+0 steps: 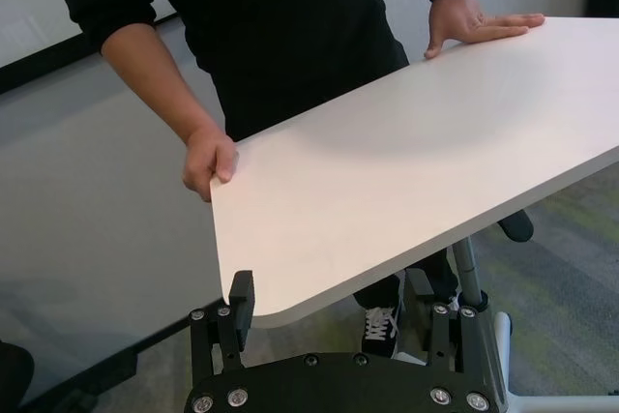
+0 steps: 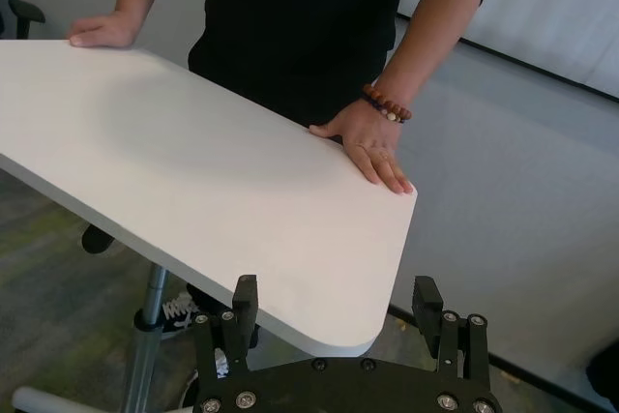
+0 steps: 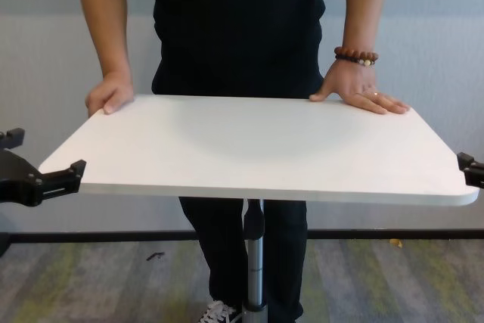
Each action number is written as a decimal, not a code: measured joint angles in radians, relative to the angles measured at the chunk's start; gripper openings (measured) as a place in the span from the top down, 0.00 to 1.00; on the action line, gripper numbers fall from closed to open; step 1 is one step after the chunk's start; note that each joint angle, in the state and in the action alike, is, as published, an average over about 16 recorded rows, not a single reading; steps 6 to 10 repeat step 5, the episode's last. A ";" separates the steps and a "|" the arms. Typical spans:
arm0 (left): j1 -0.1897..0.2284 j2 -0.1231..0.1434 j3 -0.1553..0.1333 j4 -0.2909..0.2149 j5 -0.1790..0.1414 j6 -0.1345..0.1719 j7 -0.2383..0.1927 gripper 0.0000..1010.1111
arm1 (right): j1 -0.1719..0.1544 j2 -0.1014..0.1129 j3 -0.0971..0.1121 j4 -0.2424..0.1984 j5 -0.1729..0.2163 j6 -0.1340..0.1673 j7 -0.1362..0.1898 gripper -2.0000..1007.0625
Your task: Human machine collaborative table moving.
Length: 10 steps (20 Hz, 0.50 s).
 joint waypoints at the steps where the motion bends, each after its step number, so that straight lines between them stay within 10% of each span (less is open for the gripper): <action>1: 0.000 0.000 0.000 0.000 0.000 0.000 0.000 0.01 | 0.000 0.000 0.000 0.000 0.000 0.000 0.000 0.01; 10: -0.001 0.000 0.000 0.002 0.002 0.000 0.000 0.01 | 0.000 0.000 0.000 0.000 -0.002 0.000 0.000 0.01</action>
